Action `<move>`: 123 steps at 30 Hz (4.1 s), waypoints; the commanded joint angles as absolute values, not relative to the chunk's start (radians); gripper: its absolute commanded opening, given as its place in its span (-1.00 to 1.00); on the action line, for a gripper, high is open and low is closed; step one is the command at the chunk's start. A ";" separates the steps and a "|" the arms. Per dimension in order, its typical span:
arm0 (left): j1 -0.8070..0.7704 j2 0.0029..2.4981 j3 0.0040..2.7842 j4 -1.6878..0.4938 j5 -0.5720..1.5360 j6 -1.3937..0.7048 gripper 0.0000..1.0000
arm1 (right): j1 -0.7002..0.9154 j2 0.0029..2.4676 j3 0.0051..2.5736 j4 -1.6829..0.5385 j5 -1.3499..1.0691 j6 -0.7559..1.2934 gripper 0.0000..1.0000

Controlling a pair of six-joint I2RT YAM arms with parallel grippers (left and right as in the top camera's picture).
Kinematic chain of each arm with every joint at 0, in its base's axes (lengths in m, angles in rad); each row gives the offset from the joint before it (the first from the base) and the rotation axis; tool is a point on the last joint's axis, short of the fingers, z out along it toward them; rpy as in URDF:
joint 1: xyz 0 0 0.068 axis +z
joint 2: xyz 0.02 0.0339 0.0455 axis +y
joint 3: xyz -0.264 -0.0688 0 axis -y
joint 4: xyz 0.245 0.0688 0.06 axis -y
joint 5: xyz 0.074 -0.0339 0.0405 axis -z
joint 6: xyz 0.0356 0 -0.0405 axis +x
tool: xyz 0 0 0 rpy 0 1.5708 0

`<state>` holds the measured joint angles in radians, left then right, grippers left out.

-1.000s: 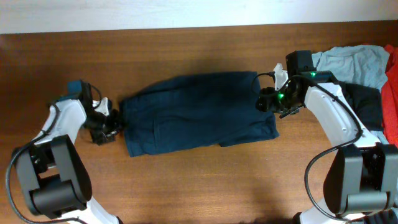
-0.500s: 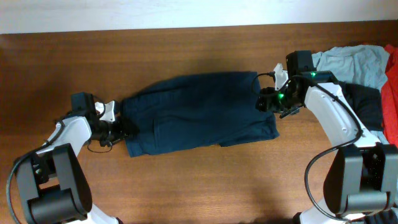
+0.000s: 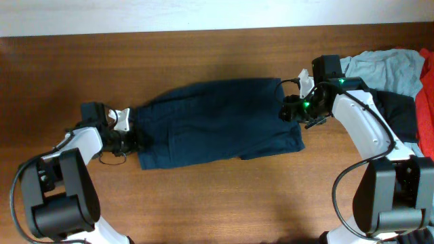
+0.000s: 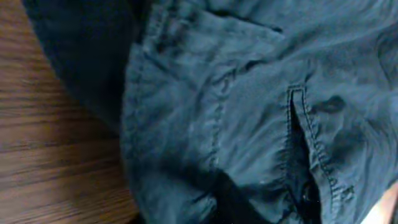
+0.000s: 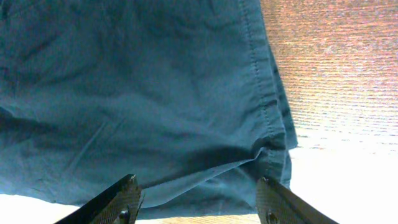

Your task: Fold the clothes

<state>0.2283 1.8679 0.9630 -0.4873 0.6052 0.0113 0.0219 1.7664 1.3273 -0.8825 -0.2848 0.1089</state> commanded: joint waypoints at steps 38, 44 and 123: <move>-0.418 1.967 1.831 -1.161 0.059 -0.175 -0.99 | 0.017 1.757 1.327 -0.901 -0.278 0.114 0.32; -0.497 2.033 1.831 -1.106 0.058 -0.270 -0.99 | 0.017 1.757 1.327 -0.920 -0.277 0.114 0.39; -0.409 2.231 1.748 -1.095 0.115 -0.282 -0.63 | 0.281 2.033 1.326 -0.981 -0.305 -0.073 -0.62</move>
<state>-0.4091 2.2166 1.7576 -1.0241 0.0505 -0.2947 0.2913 2.0300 1.3304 -0.9733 -0.3592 -0.0647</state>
